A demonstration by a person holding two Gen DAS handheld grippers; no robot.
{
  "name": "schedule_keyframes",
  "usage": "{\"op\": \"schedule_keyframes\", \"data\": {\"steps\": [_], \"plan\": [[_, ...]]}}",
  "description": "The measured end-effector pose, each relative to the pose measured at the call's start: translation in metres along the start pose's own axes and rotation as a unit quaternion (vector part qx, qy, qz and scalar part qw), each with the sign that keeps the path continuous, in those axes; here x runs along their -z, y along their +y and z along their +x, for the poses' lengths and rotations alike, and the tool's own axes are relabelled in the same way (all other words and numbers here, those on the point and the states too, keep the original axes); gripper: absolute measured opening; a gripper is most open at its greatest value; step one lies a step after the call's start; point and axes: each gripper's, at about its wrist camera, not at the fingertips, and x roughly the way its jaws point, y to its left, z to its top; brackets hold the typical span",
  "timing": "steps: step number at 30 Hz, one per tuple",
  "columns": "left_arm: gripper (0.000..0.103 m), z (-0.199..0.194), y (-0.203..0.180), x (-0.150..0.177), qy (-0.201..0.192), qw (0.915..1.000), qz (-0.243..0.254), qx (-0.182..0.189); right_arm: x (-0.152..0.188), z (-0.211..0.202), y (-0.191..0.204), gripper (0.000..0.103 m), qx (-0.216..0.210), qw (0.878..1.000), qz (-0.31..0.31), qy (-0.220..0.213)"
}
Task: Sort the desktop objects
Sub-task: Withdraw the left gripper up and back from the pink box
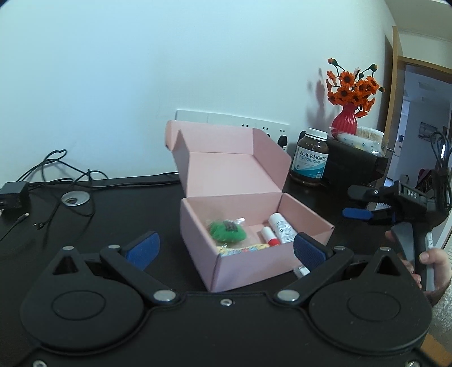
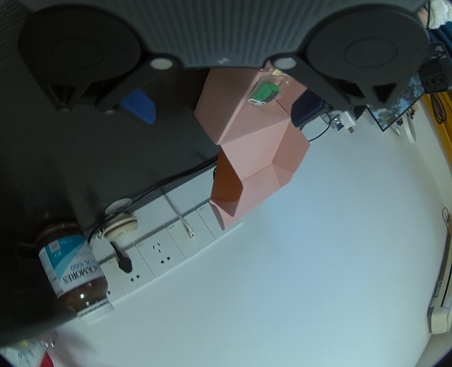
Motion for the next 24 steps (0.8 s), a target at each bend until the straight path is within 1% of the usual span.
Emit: {"op": "schedule_keyframes", "data": {"steps": [5, 8, 11, 18, 24], "plan": [[0.103, -0.007, 0.009, 0.011, -0.014, 0.9999, -0.006, -0.008, 0.001, -0.001, 0.007, 0.102, 0.003, 1.0, -0.021, -0.005], [0.103, -0.01, 0.014, 0.018, -0.023, 0.9996, -0.012, -0.007, 0.002, -0.001, 0.01, 0.102, 0.001, 0.999, -0.032, -0.004], [0.103, -0.013, 0.016, 0.022, -0.031, 0.9993, -0.019, 0.001, 0.002, 0.0, 0.013, 0.102, 0.0, 0.999, -0.042, -0.004], [0.103, -0.021, 0.009, 0.026, -0.06, 0.9982, 0.001, -0.002, 0.003, 0.002, 0.018, 0.102, 0.003, 0.998, -0.061, -0.003], [0.103, -0.025, 0.009, 0.027, -0.069, 0.9976, 0.002, -0.004, 0.005, 0.0, 0.025, 0.102, 0.014, 0.997, -0.078, -0.012]]}}
